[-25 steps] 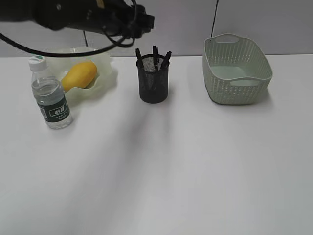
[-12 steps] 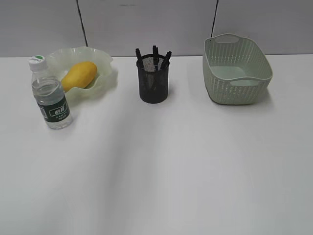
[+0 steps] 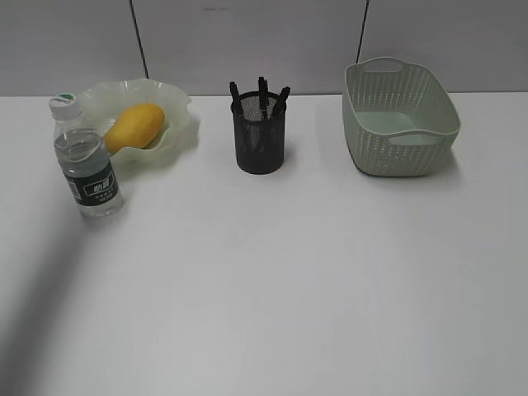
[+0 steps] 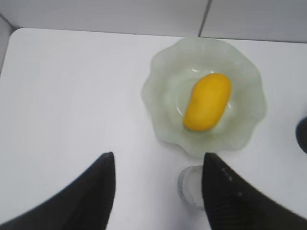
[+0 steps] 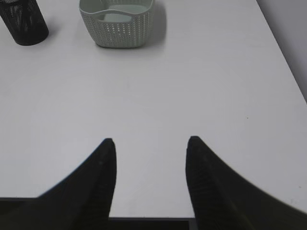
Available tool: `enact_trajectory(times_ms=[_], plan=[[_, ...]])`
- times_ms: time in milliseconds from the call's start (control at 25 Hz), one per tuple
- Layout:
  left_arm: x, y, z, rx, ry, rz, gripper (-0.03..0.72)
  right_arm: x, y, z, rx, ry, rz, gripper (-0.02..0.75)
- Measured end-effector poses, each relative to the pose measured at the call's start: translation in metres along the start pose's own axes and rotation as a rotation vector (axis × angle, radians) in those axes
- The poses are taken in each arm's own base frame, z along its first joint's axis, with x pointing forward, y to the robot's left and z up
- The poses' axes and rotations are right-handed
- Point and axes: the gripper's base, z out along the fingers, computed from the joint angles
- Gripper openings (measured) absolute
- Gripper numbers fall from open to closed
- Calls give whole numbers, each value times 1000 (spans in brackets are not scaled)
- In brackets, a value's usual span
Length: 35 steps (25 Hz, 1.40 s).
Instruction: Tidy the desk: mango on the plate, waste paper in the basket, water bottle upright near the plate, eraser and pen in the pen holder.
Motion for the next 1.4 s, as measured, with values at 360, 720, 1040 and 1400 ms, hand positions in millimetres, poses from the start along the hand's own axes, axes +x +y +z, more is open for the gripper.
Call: enact_trajectory(times_ms=[360,720,1040,1400], plan=[[1,11,7,21,11,22,441,0,0,0,0,0,0,384],[44,-2,-19,80,-58,60,628,0,0,0,0,0,0,384],[112,12,-67,89,-173,65,652,0,0,0,0,0,0,384],[214,31,-114,105,-282,66,542,0,0,0,0,0,0,384]])
